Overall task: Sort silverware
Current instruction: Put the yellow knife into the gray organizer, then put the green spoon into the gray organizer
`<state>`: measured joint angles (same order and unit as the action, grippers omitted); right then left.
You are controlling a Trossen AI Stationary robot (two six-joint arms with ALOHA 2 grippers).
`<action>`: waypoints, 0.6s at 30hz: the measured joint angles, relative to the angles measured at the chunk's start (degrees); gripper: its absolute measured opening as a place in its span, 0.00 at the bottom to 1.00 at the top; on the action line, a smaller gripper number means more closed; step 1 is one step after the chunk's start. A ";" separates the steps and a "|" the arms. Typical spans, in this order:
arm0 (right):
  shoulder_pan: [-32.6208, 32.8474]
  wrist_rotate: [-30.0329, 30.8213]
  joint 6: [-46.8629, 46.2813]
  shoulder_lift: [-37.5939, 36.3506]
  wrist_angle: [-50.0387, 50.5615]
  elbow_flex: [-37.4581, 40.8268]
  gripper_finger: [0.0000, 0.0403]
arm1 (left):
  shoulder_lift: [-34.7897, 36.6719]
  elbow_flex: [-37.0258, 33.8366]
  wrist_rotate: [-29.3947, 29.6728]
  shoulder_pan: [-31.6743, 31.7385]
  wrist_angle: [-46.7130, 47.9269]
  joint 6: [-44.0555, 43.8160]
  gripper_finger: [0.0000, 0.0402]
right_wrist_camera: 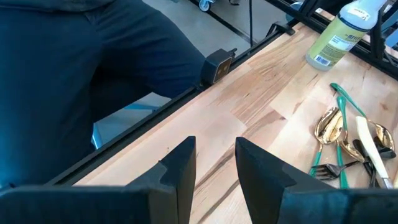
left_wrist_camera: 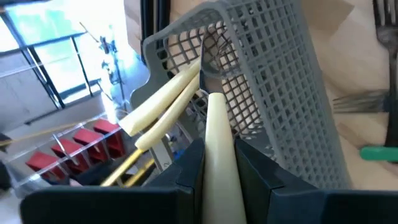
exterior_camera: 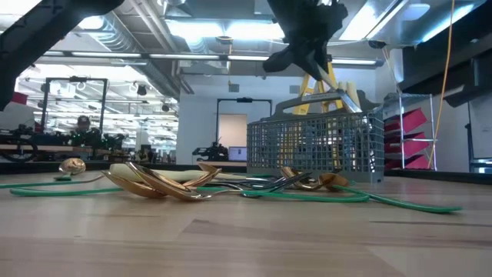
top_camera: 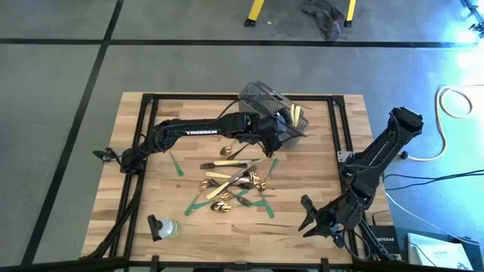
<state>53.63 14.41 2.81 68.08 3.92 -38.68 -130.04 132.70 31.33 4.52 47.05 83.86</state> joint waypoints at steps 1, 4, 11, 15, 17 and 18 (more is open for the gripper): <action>0.00 0.00 -0.02 0.19 -0.02 0.00 0.24 | 0.00 0.00 0.00 0.06 0.00 0.80 0.12; 0.00 -0.02 -0.02 0.49 0.05 0.00 0.24 | 0.00 0.00 -0.01 0.13 0.00 0.71 0.12; 0.00 0.03 -1.04 0.54 -0.93 0.00 0.24 | 0.00 0.00 -0.26 0.15 0.53 1.39 0.21; 0.00 0.48 -1.05 0.54 -0.89 0.00 0.24 | 0.00 0.00 -1.50 0.09 0.21 1.76 0.27; 0.00 0.50 -1.05 0.54 -0.89 0.00 0.24 | 0.00 0.00 -1.65 0.10 0.07 0.70 0.29; 0.00 0.52 -1.05 0.54 -0.89 0.00 0.24 | 0.00 0.00 -1.69 0.10 -0.20 0.10 0.29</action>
<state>53.63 14.94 1.76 68.62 3.03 -38.68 -130.04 132.70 29.64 4.62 46.84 83.96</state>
